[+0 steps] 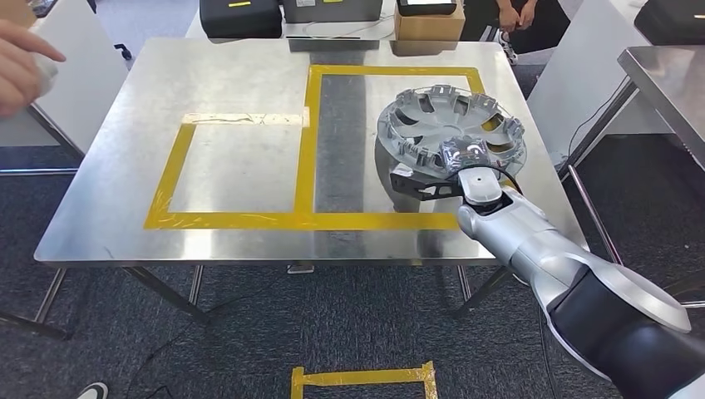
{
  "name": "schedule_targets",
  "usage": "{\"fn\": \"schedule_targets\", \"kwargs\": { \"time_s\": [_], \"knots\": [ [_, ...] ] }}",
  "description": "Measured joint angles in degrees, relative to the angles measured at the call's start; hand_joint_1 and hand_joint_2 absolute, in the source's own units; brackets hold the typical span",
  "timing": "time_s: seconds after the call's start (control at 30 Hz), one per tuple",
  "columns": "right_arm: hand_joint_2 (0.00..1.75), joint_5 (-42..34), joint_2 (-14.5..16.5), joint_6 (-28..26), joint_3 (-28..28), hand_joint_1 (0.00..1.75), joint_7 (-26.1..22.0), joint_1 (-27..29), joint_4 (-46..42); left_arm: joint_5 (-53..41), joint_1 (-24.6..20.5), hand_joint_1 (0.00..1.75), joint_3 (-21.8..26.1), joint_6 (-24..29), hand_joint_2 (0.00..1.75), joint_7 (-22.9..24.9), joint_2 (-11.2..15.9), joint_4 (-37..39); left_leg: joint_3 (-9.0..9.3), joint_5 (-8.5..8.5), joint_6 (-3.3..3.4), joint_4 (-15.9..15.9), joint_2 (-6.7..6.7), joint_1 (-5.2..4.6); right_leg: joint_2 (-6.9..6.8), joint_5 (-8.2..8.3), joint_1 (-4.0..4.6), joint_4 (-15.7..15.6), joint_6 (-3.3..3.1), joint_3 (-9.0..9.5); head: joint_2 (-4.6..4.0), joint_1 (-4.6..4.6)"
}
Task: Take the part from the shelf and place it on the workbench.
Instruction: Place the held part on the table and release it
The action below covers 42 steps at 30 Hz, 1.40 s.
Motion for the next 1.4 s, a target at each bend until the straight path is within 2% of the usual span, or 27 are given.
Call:
{"fn": "schedule_targets", "kwargs": {
  "time_s": [0.23,0.4,0.53,0.7,1.0,1.4],
  "knots": [
    [1.75,-0.9,-0.5,-0.9,-0.2,1.75,-0.8,1.5,0.0,1.0,0.0,0.00,0.0,-0.1,1.75,-1.2,0.0,0.0,0.01,0.00,0.00,0.0,0.22,0.00,0.13,0.00,0.00,0.0,0.00,0.00,0.00,-0.04],
    [1.75,-1.5,-0.1,-2.4,-0.5,1.75,-4.6,3.1,-0.7,1.0,0.0,0.00,0.0,-0.4,1.75,-1.3,0.0,0.0,0.01,-0.01,0.01,0.0,0.49,-0.02,0.29,0.02,0.00,0.0,0.02,0.01,0.00,0.01],
    [1.75,-0.8,2.9,-4.2,-0.4,1.75,-10.8,5.7,-1.3,0.6,-0.1,0.00,0.0,-1.0,1.75,-1.0,-0.1,0.0,0.12,-0.14,0.07,0.0,1.12,-0.02,0.74,0.05,0.04,0.0,0.05,0.01,0.00,0.14],
    [1.75,0.1,7.5,-5.8,-0.2,1.75,-14.0,7.6,-1.6,0.1,-0.7,0.00,0.0,-1.6,1.75,-0.9,-0.4,0.0,0.37,-0.24,0.04,-0.1,1.52,0.03,1.16,0.05,0.10,0.0,0.06,0.04,0.00,-0.07],
    [1.75,0.3,11.9,-5.8,-0.2,1.75,-15.4,9.1,-1.6,0.5,-1.1,0.00,0.0,-1.6,1.75,-1.7,-0.7,0.0,0.70,-0.32,-0.07,-0.1,1.15,0.07,1.31,0.04,0.11,0.0,0.06,0.33,0.00,-0.09],
    [1.75,-1.4,12.4,-6.0,-0.5,1.75,-15.6,10.0,-1.4,0.2,-1.0,0.00,0.0,-1.2,1.75,-2.3,-0.6,0.0,1.01,-0.31,-0.08,-0.1,0.15,0.07,0.76,-0.04,0.11,0.0,0.17,0.78,0.00,-0.11]
  ]
}}
